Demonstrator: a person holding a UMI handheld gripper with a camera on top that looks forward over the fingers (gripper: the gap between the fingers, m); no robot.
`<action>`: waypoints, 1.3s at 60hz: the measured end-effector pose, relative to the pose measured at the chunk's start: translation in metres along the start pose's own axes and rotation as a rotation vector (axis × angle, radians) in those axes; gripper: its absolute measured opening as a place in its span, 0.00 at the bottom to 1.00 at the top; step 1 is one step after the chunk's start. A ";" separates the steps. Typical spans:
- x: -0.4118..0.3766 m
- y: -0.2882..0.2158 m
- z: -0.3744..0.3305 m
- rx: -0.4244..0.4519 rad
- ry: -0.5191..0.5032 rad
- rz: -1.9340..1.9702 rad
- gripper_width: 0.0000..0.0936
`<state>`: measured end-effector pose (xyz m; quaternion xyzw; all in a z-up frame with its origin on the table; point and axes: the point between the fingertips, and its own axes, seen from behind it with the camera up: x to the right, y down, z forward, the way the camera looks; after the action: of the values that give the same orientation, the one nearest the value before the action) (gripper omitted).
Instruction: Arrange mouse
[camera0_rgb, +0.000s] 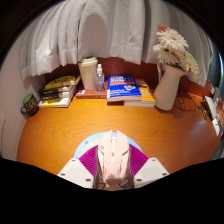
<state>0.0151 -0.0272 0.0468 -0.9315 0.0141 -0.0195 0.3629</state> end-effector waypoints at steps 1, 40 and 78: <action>-0.002 0.006 0.004 -0.011 -0.009 -0.003 0.43; -0.023 0.049 0.025 -0.157 -0.140 -0.083 0.83; -0.033 -0.073 -0.196 0.238 -0.093 0.001 0.86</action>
<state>-0.0263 -0.1048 0.2400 -0.8819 -0.0047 0.0225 0.4710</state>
